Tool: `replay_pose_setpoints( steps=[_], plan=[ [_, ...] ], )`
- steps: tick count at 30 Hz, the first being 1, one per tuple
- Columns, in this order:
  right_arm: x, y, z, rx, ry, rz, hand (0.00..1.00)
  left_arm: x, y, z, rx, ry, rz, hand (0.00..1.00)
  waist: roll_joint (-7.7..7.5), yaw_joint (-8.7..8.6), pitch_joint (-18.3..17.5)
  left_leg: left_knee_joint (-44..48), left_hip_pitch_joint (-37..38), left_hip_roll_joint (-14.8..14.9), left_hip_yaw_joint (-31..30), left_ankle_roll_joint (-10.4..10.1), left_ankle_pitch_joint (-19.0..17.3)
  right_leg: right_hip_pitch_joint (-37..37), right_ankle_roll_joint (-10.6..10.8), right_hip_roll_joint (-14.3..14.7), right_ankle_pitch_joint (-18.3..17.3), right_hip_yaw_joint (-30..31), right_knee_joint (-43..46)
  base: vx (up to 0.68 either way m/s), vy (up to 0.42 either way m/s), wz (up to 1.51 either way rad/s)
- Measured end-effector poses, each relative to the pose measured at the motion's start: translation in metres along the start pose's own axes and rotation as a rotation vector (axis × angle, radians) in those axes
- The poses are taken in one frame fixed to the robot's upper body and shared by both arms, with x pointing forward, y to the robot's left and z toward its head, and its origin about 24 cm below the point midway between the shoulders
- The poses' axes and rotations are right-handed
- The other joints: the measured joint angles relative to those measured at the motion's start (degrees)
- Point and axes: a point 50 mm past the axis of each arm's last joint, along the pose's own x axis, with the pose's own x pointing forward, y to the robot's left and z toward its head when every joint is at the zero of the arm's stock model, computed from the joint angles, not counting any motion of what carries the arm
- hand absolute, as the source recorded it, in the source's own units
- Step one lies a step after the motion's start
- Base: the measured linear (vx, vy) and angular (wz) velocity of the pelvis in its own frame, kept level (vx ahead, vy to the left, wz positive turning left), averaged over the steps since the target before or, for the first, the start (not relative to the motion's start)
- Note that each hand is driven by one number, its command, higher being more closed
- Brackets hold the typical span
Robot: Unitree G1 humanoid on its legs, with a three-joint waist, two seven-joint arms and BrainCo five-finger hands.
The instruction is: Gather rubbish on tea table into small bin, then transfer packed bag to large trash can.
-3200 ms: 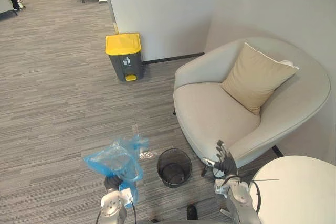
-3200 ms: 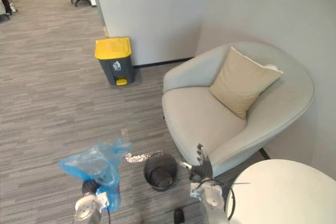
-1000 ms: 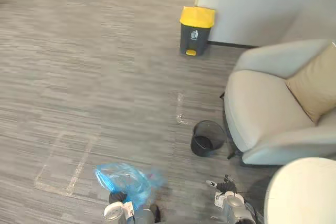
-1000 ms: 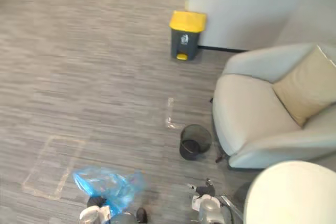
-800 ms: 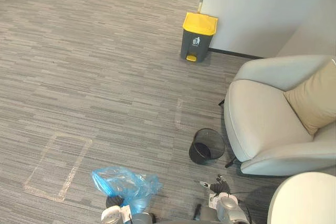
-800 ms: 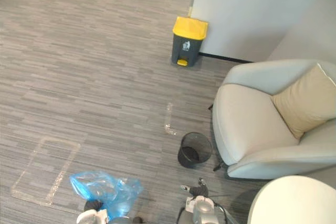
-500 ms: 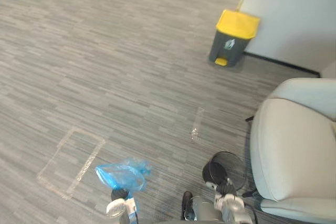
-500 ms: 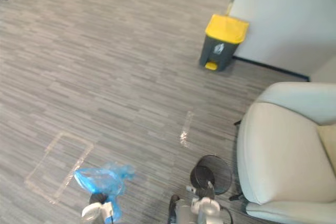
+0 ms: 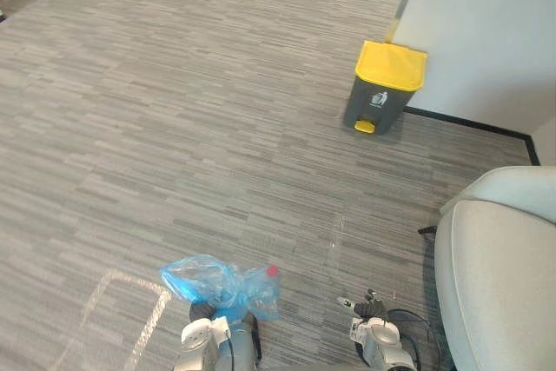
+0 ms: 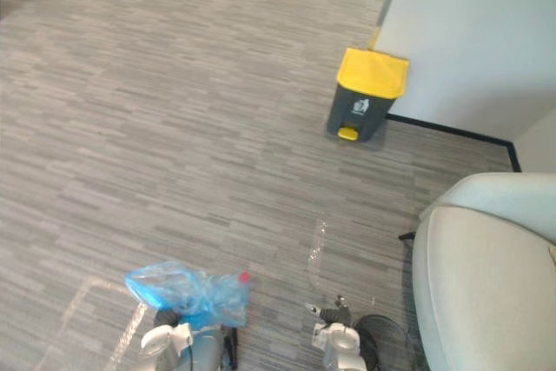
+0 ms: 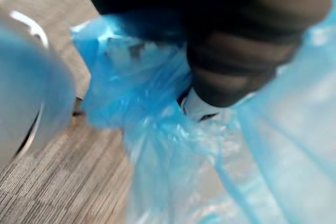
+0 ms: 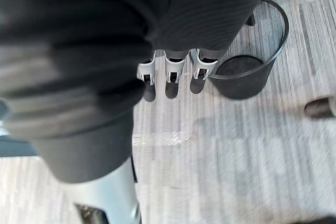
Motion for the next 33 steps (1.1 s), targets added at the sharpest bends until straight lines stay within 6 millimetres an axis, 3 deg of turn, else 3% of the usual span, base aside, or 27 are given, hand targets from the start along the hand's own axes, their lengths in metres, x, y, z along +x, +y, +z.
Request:
replay_pose_setpoints(
  steps=[1,3,5,7,8,9,10,11,12,14,15,16,17,18,19,21,22,23,24,25,26,27,29,31,33],
  plan=[
    [-0.002,-0.002,-0.007,-0.003,0.018,-0.006,0.00,0.000,-0.001,0.000,0.005,0.002,-0.003,1.00,0.20,-0.85,0.1,-1.6,2.9,-0.1,0.4,-0.2,-0.7,-3.1,-0.2,0.3,-1.3,-2.3,5.5,0.28,0.103,-0.22],
    [-0.004,-0.006,-0.014,-0.006,0.038,-0.013,0.00,0.000,0.000,-0.001,0.007,0.005,0.002,1.00,0.36,-0.98,0.2,-4.7,7.0,-0.2,2.2,-1.4,-1.9,-7.5,-2.2,0.2,-3.3,-7.4,6.6,0.29,0.040,-0.39],
    [-0.003,-0.007,-0.012,-0.005,0.031,-0.017,0.00,0.001,0.003,-0.003,0.008,0.020,0.014,1.00,0.41,-1.46,0.2,-7.8,11.3,-0.1,4.2,-1.9,-2.4,-11.7,-3.3,1.2,-4.8,-15.1,-2.4,0.44,-0.010,-0.45],
    [-0.002,-0.008,-0.010,-0.004,0.027,-0.022,0.00,0.003,0.004,-0.005,0.016,0.034,0.024,1.00,0.33,-2.28,0.2,-9.0,13.6,0.0,4.6,-3.0,-3.3,-12.5,-3.8,3.8,-1.8,-17.3,-16.5,0.41,-0.074,0.07],
    [-0.002,-0.008,-0.012,-0.006,0.037,-0.021,0.00,0.003,0.007,-0.006,0.029,0.039,0.031,1.00,-0.50,-2.63,0.0,-10.2,15.3,-1.4,3.5,-3.6,-3.6,-11.8,-4.5,5.3,3.4,-16.4,-24.6,0.53,-0.106,0.35],
    [-0.002,-0.010,-0.015,-0.001,0.045,-0.025,0.00,0.004,0.009,-0.007,0.037,0.047,0.037,1.00,-0.93,-3.04,0.1,-10.5,16.4,-1.8,1.7,-4.2,-3.9,-11.7,-9.3,5.7,7.1,-14.9,-24.9,0.56,-0.096,0.23],
    [0.002,-0.013,-0.006,0.000,0.028,-0.034,0.00,0.003,0.005,-0.011,0.036,0.068,0.030,1.00,1.41,-3.28,0.2,-10.6,17.6,0.1,-0.3,-5.0,-3.6,-10.9,-9.0,6.7,5.7,-15.6,-23.3,0.56,-0.108,0.16],
    [0.003,-0.014,-0.004,-0.001,0.024,-0.037,0.00,0.003,0.004,-0.012,0.033,0.070,0.027,1.00,1.84,-3.30,0.1,-9.9,17.6,0.5,-1.5,-5.3,-3.4,-10.7,-8.9,6.9,4.0,-15.9,-22.8,0.53,-0.144,0.09],
    [0.004,-0.014,-0.003,0.002,0.022,-0.040,0.00,0.003,0.003,-0.012,0.033,0.069,0.024,1.00,2.65,-3.37,0.3,-5.5,16.6,1.6,-3.7,-5.3,-3.4,-9.4,-9.2,7.6,1.4,-16.6,-22.3,0.50,-0.213,0.24],
    [0.001,-0.011,-0.010,-0.005,0.040,-0.033,0.00,0.003,0.002,-0.010,0.039,0.060,0.021,1.00,2.81,-3.61,0.3,10.5,10.7,4.3,-6.9,-6.6,-2.6,-5.7,-9.5,8.6,-0.8,-17.4,-23.6,0.49,-0.215,0.14],
    [0.000,-0.007,-0.011,-0.007,0.042,-0.024,0.00,0.002,0.002,-0.008,0.034,0.046,0.016,1.00,3.20,-3.13,0.5,24.5,5.1,7.0,-8.7,-8.4,1.1,-2.2,-10.6,10.2,-1.9,-17.0,-25.5,0.46,-0.118,-0.31],
    [-0.001,-0.003,-0.011,-0.020,0.040,-0.009,0.00,0.001,0.000,-0.007,0.043,0.034,-0.005,1.00,3.24,-2.59,0.6,33.9,1.1,8.5,-9.0,-7.9,0.4,1.0,-11.2,11.4,-3.1,-16.0,-27.1,0.44,-0.072,-0.43],
    [-0.001,-0.001,-0.010,-0.023,0.035,-0.001,0.00,0.001,0.000,-0.006,0.045,0.029,-0.007,1.00,2.97,-2.43,0.9,36.6,-0.5,8.8,-8.9,-7.3,-0.3,2.5,-11.5,11.7,-3.7,-15.4,-27.7,0.58,-0.016,-0.75],
    [-0.001,0.002,-0.010,-0.038,0.037,0.012,0.00,0.000,0.000,-0.001,0.043,0.004,-0.011,1.00,1.83,-1.07,1.3,38.0,-6.0,9.1,-6.7,-4.6,-2.4,7.5,-11.2,11.7,-4.8,-12.8,-30.2,0.55,0.032,-0.78],
    [-0.001,0.002,-0.010,-0.035,0.036,0.009,0.00,-0.001,0.000,0.001,0.038,-0.010,-0.010,1.00,1.56,-0.71,1.2,33.5,-8.7,9.1,-5.9,-3.3,-3.5,9.8,-10.8,11.6,-5.0,-11.8,-32.1,0.64,0.095,-0.95],
    [0.000,0.002,-0.007,-0.027,0.031,0.003,0.00,-0.001,0.001,0.003,0.034,-0.019,-0.007,1.00,0.98,-0.33,1.5,20.4,-10.1,7.8,-4.8,-3.3,-3.7,12.8,-10.1,10.2,-5.2,-10.2,-33.4,0.53,0.198,-0.67],
    [0.000,0.000,-0.007,-0.018,0.031,-0.006,0.00,-0.001,0.000,0.003,0.036,-0.019,-0.009,1.00,0.50,-0.23,1.4,9.1,-10.5,5.4,-6.5,-3.2,-1.1,14.3,-8.1,8.5,-6.3,-8.7,-34.1,0.46,0.233,-0.56],
    [0.000,-0.002,-0.007,-0.012,0.032,-0.013,0.00,-0.001,0.000,0.003,0.038,-0.018,-0.011,1.00,0.68,-0.26,1.1,3.4,-10.4,4.2,-8.6,-3.5,1.6,15.0,-6.9,7.9,-7.0,-7.7,-34.3,0.44,0.303,-0.77],
    [-0.001,-0.005,-0.011,-0.013,0.044,-0.022,0.00,-0.002,-0.001,0.000,0.037,-0.010,-0.010,1.00,1.09,-0.12,0.2,1.1,-10.3,3.3,-10.9,-4.5,8.7,15.4,-4.7,7.3,-8.5,-5.7,-34.3,0.46,0.329,-0.52],
    [-0.002,-0.004,-0.017,-0.027,0.064,-0.011,0.00,-0.001,0.004,0.000,0.041,-0.009,0.005,1.00,-0.44,-0.08,-0.9,2.0,-10.3,1.4,-9.3,-3.1,6.1,15.7,-4.1,5.2,-9.0,-4.4,-34.0,0.48,0.320,-0.41],
    [-0.002,-0.004,-0.017,-0.024,0.064,-0.014,0.00,0.000,0.002,0.004,0.042,-0.018,0.000,1.00,-0.89,-0.17,-1.1,2.6,-10.2,0.8,-8.0,-2.9,4.8,15.0,-4.0,4.1,-8.8,-3.8,-32.3,0.49,0.304,-0.24],
    [-0.003,-0.007,-0.019,-0.018,0.069,-0.025,0.00,0.001,-0.001,0.005,0.041,-0.020,-0.008,1.00,-1.12,0.00,-1.2,3.4,-9.4,0.5,-6.6,-1.8,3.3,13.5,-3.0,3.2,-8.1,-2.7,-28.6,0.46,0.312,-0.53],
    [-0.003,-0.006,-0.018,-0.022,0.061,-0.017,0.00,-0.001,-0.004,-0.001,0.066,0.002,-0.021,1.00,-1.06,0.45,-1.1,2.5,-3.4,-0.6,-3.0,-0.1,0.1,6.5,0.3,1.1,-4.1,0.4,-9.5,0.47,0.342,-0.72],
    [-0.004,-0.010,-0.023,-0.026,0.073,-0.024,0.00,-0.001,-0.007,-0.005,0.095,0.018,-0.032,1.00,-0.29,-0.92,-0.3,-0.1,3.3,-1.9,-2.5,0.5,-1.9,-0.8,0.1,1.0,-2.0,0.1,8.4,0.42,0.229,-0.24],
    [-0.005,-0.011,-0.021,-0.023,0.058,-0.027,0.00,-0.001,-0.007,-0.004,0.098,0.017,-0.030,1.00,-0.08,-1.06,-0.3,-3.4,8.9,-2.3,-1.1,0.5,-3.2,-6.9,-1.5,1.7,-3.7,-3.3,13.6,0.40,0.147,-0.20]
  ],
)
